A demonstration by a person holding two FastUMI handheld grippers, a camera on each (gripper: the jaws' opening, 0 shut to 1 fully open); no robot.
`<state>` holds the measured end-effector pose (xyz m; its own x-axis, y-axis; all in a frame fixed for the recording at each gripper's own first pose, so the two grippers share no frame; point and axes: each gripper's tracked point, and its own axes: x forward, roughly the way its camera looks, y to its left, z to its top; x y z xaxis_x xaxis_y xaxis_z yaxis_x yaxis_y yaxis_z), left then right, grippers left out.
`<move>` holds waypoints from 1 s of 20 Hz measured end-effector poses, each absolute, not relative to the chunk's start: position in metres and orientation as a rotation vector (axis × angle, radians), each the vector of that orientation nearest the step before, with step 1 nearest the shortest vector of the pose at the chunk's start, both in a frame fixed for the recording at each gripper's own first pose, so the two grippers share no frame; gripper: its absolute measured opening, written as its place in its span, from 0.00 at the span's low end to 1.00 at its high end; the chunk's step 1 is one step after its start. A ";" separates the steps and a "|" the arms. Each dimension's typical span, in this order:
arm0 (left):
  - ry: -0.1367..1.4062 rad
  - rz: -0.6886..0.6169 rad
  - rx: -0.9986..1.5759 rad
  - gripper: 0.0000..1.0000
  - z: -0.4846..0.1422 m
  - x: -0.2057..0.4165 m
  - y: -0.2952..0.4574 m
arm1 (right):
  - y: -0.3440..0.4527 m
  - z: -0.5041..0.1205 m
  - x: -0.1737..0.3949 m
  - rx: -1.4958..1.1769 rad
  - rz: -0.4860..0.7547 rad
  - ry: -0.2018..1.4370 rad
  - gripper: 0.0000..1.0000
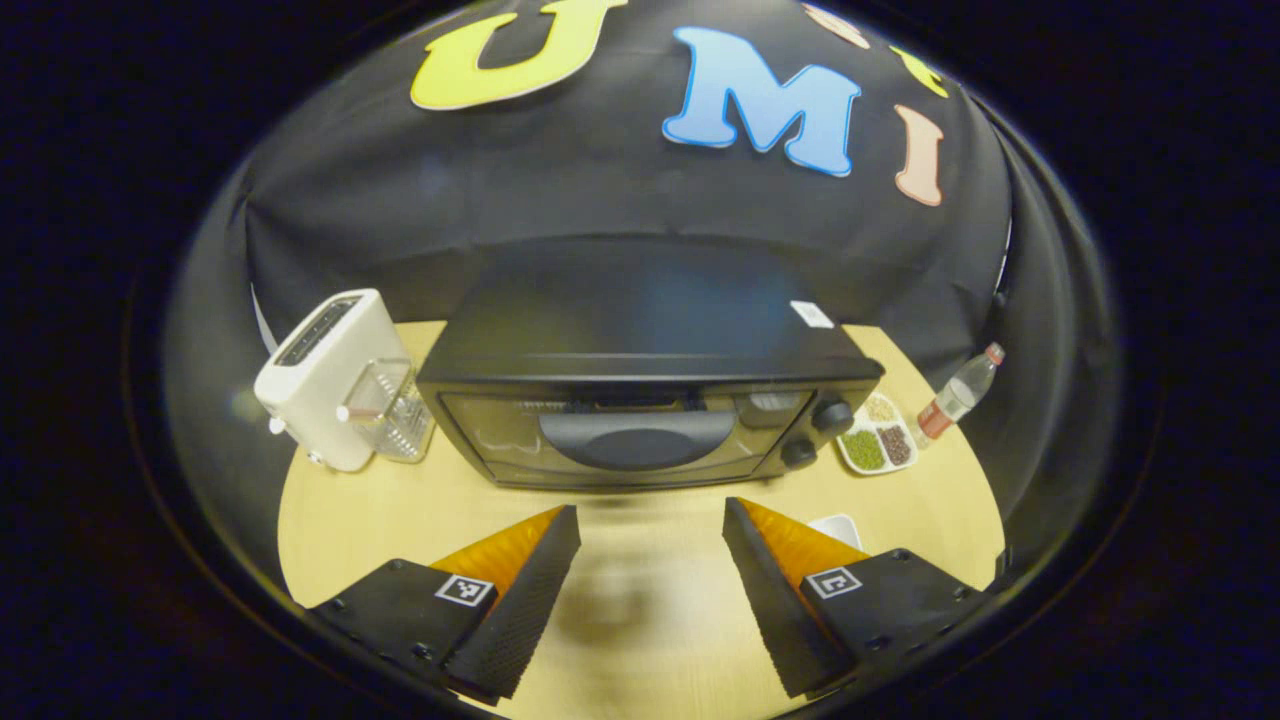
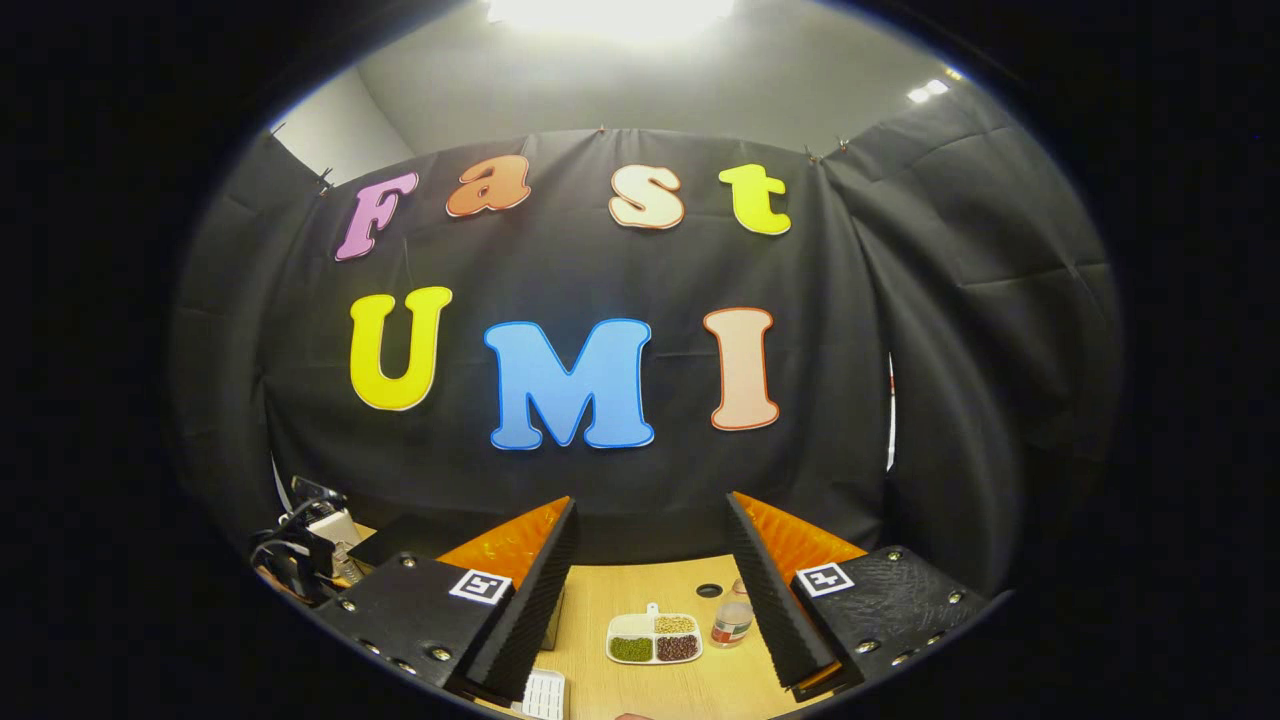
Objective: Open the electric oven with the left hand, put the food in, and close the electric oven.
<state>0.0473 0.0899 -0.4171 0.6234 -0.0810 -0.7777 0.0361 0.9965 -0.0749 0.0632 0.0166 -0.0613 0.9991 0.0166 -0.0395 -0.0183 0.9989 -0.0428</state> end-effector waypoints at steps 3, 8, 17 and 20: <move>0.735 -0.061 -0.047 0.97 -0.361 0.060 0.086 | 0.018 -0.063 0.068 -0.039 0.049 0.045 0.88; 0.377 -0.019 0.025 1.00 -0.238 0.080 0.084 | 0.028 -0.039 0.075 -0.027 0.106 0.037 0.88; 0.116 -0.041 -0.016 1.00 -0.070 0.056 0.070 | 0.056 0.029 0.041 -0.015 0.089 -0.023 0.88; 0.084 -0.053 -0.023 1.00 -0.051 0.040 0.080 | 0.067 0.035 0.024 -0.030 0.081 -0.023 0.88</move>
<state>0.0399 0.0796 -0.0513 0.9951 -0.0535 -0.0832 0.0515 0.9984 -0.0251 0.0241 0.0669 0.0354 0.9965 0.0811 0.0220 -0.0804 0.9963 -0.0311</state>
